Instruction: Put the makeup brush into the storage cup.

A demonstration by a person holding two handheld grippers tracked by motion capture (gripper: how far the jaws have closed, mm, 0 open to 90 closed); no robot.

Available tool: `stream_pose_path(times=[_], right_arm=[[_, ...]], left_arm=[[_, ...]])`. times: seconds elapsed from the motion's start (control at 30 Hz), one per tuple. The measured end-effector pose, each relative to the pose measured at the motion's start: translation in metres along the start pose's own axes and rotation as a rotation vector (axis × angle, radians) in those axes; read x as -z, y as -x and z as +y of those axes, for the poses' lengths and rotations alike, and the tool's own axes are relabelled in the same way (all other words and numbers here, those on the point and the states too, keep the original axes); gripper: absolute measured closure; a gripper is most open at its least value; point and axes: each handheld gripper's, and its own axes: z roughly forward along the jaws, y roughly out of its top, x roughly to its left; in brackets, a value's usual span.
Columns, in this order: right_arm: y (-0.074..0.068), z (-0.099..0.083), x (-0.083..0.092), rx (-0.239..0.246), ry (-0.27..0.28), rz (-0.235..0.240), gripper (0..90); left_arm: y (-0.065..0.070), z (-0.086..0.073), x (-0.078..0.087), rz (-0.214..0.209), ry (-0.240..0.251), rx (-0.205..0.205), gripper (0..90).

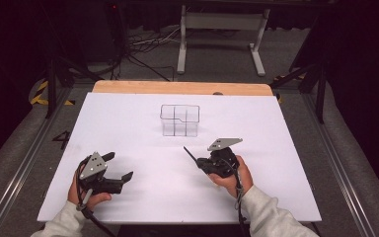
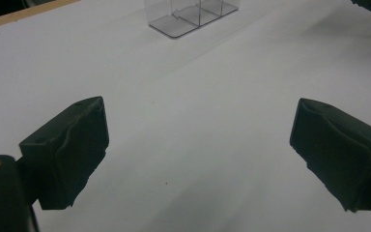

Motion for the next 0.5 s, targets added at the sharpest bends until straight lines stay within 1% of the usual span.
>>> stream_pose_path(times=[0.07,0.17,0.2,0.27,0.33,0.4,0.43,0.5], right_arm=[[0.004,-0.002,0.001,-0.022,0.015,0.015,84.8],[0.009,-0.003,0.002,-0.058,0.034,0.036,84.8],[0.010,-0.004,0.002,-0.068,0.039,0.042,84.8],[0.013,-0.004,0.002,-0.090,0.046,0.057,84.8],[0.016,-0.004,0.001,-0.115,0.054,0.075,84.8],[0.018,-0.004,0.000,-0.135,0.061,0.089,84.8],[0.019,-0.003,0.000,-0.146,0.059,0.096,84.8],[0.021,-0.002,-0.001,-0.162,0.061,0.107,84.8]], left_arm=[[0.001,0.001,0.000,0.003,0.003,-0.005,7.3],[0.006,0.003,-0.001,0.019,0.005,-0.042,7.3],[0.008,0.004,-0.001,0.026,0.005,-0.060,7.3],[0.014,0.006,-0.003,0.036,0.011,-0.103,7.3],[0.020,0.009,-0.005,0.049,0.017,-0.156,7.4],[0.025,0.012,-0.008,0.040,0.020,-0.202,8.4],[0.029,0.014,-0.011,0.042,0.024,-0.230,8.3],[0.037,0.019,-0.016,0.049,0.022,-0.310,9.3]])
